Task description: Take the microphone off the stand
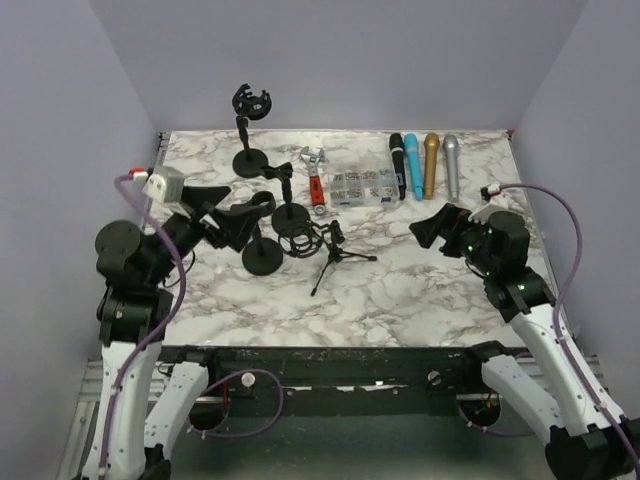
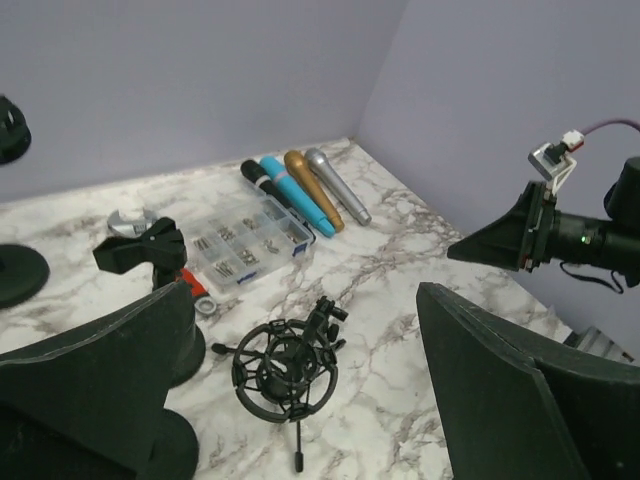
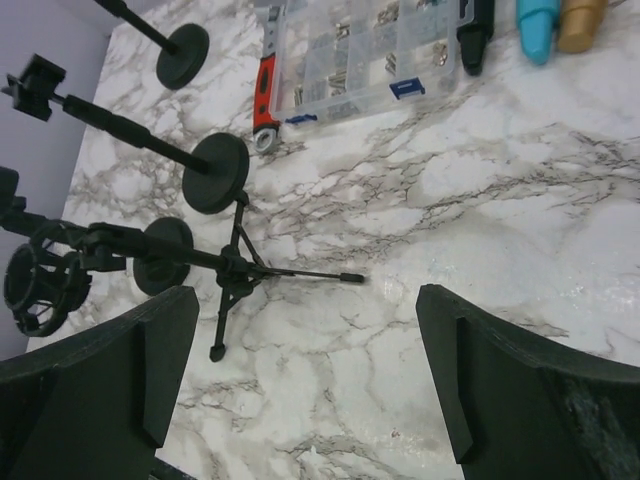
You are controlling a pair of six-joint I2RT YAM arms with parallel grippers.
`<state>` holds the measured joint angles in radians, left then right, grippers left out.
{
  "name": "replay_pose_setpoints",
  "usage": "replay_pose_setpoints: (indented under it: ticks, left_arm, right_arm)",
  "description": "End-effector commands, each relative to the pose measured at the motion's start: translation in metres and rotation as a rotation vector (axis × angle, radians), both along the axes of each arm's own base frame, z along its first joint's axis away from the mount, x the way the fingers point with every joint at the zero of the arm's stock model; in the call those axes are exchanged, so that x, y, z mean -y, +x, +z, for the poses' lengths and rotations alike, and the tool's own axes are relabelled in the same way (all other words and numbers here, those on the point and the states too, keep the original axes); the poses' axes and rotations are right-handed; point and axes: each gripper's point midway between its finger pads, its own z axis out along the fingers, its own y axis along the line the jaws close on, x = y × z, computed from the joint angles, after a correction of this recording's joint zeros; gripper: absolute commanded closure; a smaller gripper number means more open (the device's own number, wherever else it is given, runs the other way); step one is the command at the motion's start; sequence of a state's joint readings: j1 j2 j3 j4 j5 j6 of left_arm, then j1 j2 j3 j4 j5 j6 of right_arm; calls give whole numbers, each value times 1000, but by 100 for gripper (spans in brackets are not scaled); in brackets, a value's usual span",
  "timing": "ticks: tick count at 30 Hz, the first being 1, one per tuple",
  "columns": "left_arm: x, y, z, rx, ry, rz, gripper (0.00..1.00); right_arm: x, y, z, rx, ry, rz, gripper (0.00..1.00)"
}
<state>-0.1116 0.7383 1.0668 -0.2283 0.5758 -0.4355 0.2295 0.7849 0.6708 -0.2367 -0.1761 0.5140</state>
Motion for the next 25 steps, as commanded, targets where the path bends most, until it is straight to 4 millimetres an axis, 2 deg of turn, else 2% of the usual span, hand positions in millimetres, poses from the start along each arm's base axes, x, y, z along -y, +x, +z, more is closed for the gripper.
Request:
replay_pose_setpoints:
  ticks: [1,6,8,12,18,22,24,25]
  left_arm:
    - [-14,-47,-2,157,81,48,1]
    - [-37,-90,1,293,41,174,1]
    - [-40,-105,1,352,8,181,2]
    - [-50,-122,2,427,-57,233,1]
    - [-70,-119,-1,419,-89,353,1]
    - [-72,-111,-2,400,-98,370,1]
    - [-70,-108,-1,389,-102,362,1]
    - [-69,-106,-1,386,-102,357,1]
  right_arm:
    - [27,-21,26,-17,-56,-118,0]
    - [49,-39,64,37,-68,-213,0]
    - [56,-44,74,47,-76,-243,0]
    - [67,-52,91,44,-87,-293,0]
    - [76,-63,114,89,-81,-331,0]
    - [90,-77,138,206,-43,-398,0]
    - [80,-77,137,218,-87,-311,0]
    - [79,-76,128,161,-116,-303,0]
